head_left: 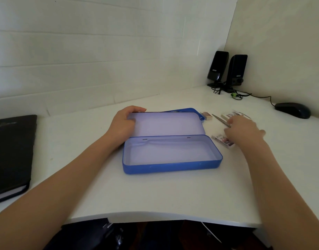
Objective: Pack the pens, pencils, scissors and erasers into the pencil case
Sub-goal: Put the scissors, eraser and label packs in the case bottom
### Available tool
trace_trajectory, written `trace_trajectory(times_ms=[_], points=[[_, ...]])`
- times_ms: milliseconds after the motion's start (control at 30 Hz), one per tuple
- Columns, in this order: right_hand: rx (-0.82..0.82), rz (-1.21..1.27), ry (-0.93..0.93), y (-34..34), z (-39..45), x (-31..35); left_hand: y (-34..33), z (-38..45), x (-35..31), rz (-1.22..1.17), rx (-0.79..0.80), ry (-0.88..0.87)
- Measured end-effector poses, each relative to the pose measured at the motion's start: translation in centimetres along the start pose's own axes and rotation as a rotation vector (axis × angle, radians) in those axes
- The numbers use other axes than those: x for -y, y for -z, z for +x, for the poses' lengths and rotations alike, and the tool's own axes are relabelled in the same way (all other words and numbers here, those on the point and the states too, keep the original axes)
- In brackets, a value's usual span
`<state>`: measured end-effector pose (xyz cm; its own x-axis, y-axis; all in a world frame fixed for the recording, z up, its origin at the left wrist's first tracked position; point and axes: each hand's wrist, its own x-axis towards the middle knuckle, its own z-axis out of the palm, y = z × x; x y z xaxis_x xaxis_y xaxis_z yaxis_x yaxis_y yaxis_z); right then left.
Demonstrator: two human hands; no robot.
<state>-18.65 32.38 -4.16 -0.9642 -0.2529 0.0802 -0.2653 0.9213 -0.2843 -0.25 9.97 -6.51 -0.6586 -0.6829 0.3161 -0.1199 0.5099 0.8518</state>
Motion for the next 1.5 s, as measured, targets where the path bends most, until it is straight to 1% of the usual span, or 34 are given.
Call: trace_trajectory(times_ms=[67, 233, 300, 367, 433, 533, 667, 733, 800, 867, 933, 1000, 1100, 1167, 1233, 1367, 1500], points=[[0.005, -0.007, -0.025, -0.6, 0.3, -0.1, 0.0, -0.1, -0.1, 0.015, -0.003, -0.008], [-0.044, 0.01, -0.052, -0.9, 1.1, 0.0, 0.1, -0.3, -0.2, 0.009, -0.002, -0.011], [-0.08, -0.01, -0.028, -1.4, 1.2, 0.1, 0.1, -0.3, -0.2, 0.016, -0.002, -0.011], [-0.111, 0.023, 0.01, -1.7, 1.4, 0.2, 0.1, -0.3, -0.2, 0.01, -0.004, -0.003], [-0.112, 0.072, 0.026, -1.8, 1.4, 0.1, 0.1, -0.3, -0.1, -0.006, -0.002, 0.012], [-0.095, 0.081, 0.021, -1.7, 1.5, 0.1, 0.0, -0.3, -0.2, -0.025, -0.006, 0.02], [-0.09, 0.113, -0.037, -1.2, 1.3, 0.1, 0.0, -0.2, 0.0, -0.029, -0.012, 0.026], [-0.109, 0.141, -0.027, -1.0, 0.9, 0.1, 0.1, -0.2, 0.0, -0.037, -0.009, 0.025], [-0.142, 0.263, 0.089, -0.8, 0.8, 0.3, 0.1, -0.2, -0.1, -0.044, -0.01, 0.028], [-0.113, 0.475, 0.267, -0.5, 0.1, 0.8, 0.1, -0.3, -0.1, -0.053, -0.009, 0.034], [-0.01, 0.638, 0.461, 0.1, -1.4, 1.8, 0.2, -0.3, -0.1, -0.066, -0.004, 0.036], [0.16, 0.719, 0.646, 0.7, -3.4, 3.1, 0.2, -0.3, 0.0, -0.068, -0.002, 0.036], [0.412, 0.684, 0.858, 0.7, -5.9, 4.3, 0.1, -0.2, 0.0, -0.085, -0.008, 0.045], [0.518, 0.616, 0.96, 0.3, -6.9, 4.7, 0.1, -0.2, 0.0, -0.092, -0.016, 0.042], [0.532, 0.541, 1.033, -0.2, -7.2, 4.9, 0.1, -0.1, 0.1, -0.088, -0.021, 0.036], [0.496, 0.493, 1.084, -0.4, -7.5, 5.2, 0.1, -0.1, 0.1, -0.092, -0.015, 0.048], [0.576, 0.477, 1.129, -0.7, -8.2, 5.7, 0.2, -0.2, 0.0, -0.083, -0.02, 0.054]])
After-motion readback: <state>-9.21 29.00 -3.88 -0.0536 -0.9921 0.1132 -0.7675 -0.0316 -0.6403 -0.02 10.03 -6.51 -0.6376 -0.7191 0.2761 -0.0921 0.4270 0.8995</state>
